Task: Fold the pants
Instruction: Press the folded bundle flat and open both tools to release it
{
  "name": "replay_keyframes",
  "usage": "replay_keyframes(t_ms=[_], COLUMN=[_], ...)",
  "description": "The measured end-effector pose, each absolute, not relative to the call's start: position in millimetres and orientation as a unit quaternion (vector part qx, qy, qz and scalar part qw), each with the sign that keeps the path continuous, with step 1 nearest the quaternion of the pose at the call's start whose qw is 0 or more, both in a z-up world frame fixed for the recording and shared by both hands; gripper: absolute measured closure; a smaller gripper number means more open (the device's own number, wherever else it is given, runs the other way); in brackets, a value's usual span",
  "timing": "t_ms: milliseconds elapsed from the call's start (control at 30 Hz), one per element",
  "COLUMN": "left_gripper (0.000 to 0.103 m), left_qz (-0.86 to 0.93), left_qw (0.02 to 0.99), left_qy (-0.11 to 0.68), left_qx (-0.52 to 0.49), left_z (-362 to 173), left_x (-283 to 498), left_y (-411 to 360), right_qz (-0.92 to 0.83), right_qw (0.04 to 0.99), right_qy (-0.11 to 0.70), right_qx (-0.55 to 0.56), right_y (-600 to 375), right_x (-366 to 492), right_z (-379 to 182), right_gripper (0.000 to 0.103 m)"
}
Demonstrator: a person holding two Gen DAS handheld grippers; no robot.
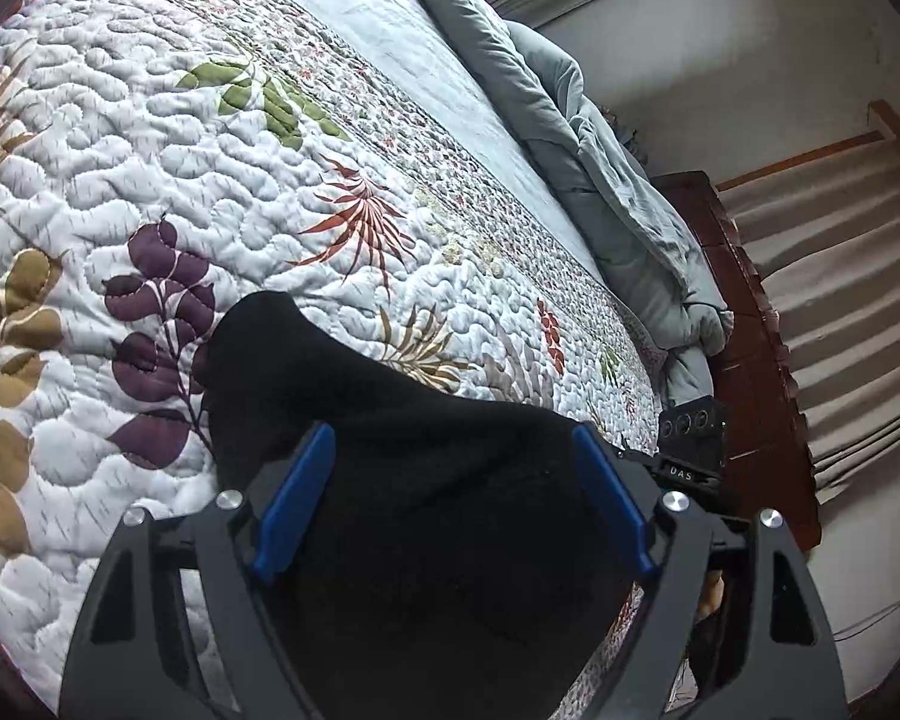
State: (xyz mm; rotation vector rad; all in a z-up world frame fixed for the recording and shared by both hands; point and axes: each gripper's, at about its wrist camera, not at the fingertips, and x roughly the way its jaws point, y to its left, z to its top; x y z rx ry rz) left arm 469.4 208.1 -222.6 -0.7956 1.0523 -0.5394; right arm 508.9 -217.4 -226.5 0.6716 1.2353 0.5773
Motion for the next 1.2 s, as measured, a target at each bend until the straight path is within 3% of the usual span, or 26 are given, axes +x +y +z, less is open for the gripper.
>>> replay_keyframes(t_ms=[133,233,433,533,633,800,900,967,1033,1100,1167,1200], left_gripper=[0.017,0.014,0.014,0.014,0.014,0.011,0.003,0.003,0.003,0.003,0.003,0.003], left_qz=[-0.241,-0.248,-0.266,-0.254,-0.229,-0.217,-0.207,-0.186,-0.16,-0.118,-0.089,-0.068], left_qw=[0.774,0.794,0.788,0.788,0.79,0.789,0.801,0.824,0.849,0.877,0.895,0.907], left_qy=[0.465,0.457,0.465,0.465,0.47,0.464,0.452,0.442,0.432,0.417,0.407,0.393], left_qx=[-0.357,-0.314,-0.303,-0.314,-0.32,-0.339,-0.333,-0.301,-0.259,-0.206,-0.157,-0.132], left_z=[-192.3,-166.4,-184.1,-205.3,-218.1,-199.6,-177.4,-156.0,-136.2,-114.5,-98.6,-87.9], left_x=[446.5,403.2,337.3,327.3,326.5,309.0,282.3,256.1,230.5,198.6,170.0,149.5], left_y=[214.9,209.1,189.4,187.7,192.6,208.0,214.5,213.9,208.2,198.1,186.9,179.5], right_qz=[0.27,0.294,0.368,0.347,0.317,0.308,0.301,0.288,0.271,0.251,0.221,0.211], right_qw=[0.724,0.734,0.724,0.717,0.714,0.711,0.719,0.73,0.749,0.766,0.791,0.801], right_qy=[0.553,0.527,0.505,0.524,0.541,0.537,0.531,0.523,0.509,0.498,0.479,0.47], right_qx=[0.311,0.311,0.293,0.301,0.31,0.332,0.333,0.333,0.327,0.318,0.31,0.306], right_y=[-221.1,-221.6,-204.6,-210.1,-222.5,-229.5,-235.3,-242.7,-252.1,-258.0,-260.7,-261.0], right_x=[504.8,488.7,410.9,392.6,393.4,392.4,383.4,368.3,343.0,315.1,279.2,263.1], right_z=[-225.0,-193.6,-160.3,-192.8,-231.4,-235.6,-215.7,-198.5,-177.2,-158.9,-137.9,-129.4], right_gripper=[0.102,0.08,0.079,0.083,0.103,0.103,0.088,0.065,0.061,0.048,0.023,0.02])
